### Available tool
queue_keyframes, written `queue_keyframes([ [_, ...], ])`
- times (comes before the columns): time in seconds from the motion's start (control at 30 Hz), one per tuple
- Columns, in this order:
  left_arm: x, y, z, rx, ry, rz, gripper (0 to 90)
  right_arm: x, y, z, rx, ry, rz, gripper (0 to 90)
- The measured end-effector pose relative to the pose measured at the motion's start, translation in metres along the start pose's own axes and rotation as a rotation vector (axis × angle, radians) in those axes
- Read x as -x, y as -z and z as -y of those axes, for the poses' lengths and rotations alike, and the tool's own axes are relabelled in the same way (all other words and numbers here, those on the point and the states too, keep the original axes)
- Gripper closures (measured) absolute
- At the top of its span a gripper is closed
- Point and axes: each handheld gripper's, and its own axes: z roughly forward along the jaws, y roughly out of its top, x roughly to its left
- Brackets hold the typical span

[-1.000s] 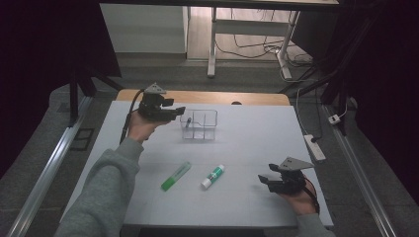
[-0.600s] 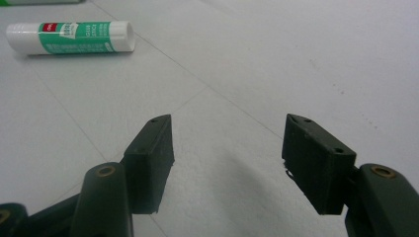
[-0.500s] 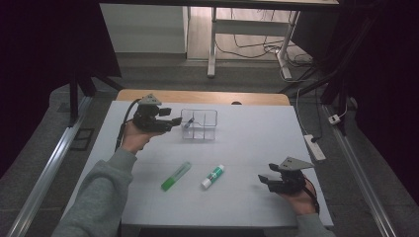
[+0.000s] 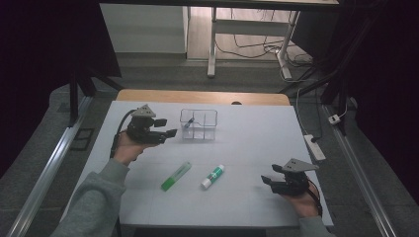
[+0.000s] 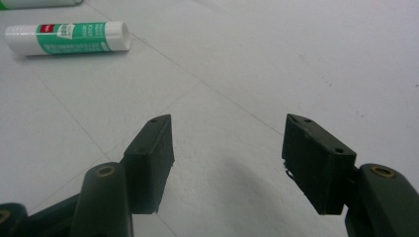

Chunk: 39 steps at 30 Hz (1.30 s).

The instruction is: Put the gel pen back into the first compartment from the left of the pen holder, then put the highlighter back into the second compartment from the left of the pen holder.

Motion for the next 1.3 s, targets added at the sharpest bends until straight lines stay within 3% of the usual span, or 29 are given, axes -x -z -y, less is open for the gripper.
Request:
queue_keyframes([
  [0.47,0.010,0.012,0.023,-0.031,0.026,0.011,35.8,-0.001,0.002,0.001,0.006,0.006,0.000,36.0],
  [0.83,0.024,0.014,0.038,-0.099,-0.012,0.040,35.4,-0.002,-0.002,-0.002,0.006,0.019,-0.013,36.0],
  [1.07,0.032,0.012,0.043,-0.140,-0.043,0.030,34.4,-0.002,-0.002,-0.002,0.001,0.022,-0.015,35.8],
  [1.3,0.035,0.007,0.048,-0.168,-0.034,0.042,33.5,-0.002,-0.002,-0.002,0.002,0.023,-0.013,35.8],
])
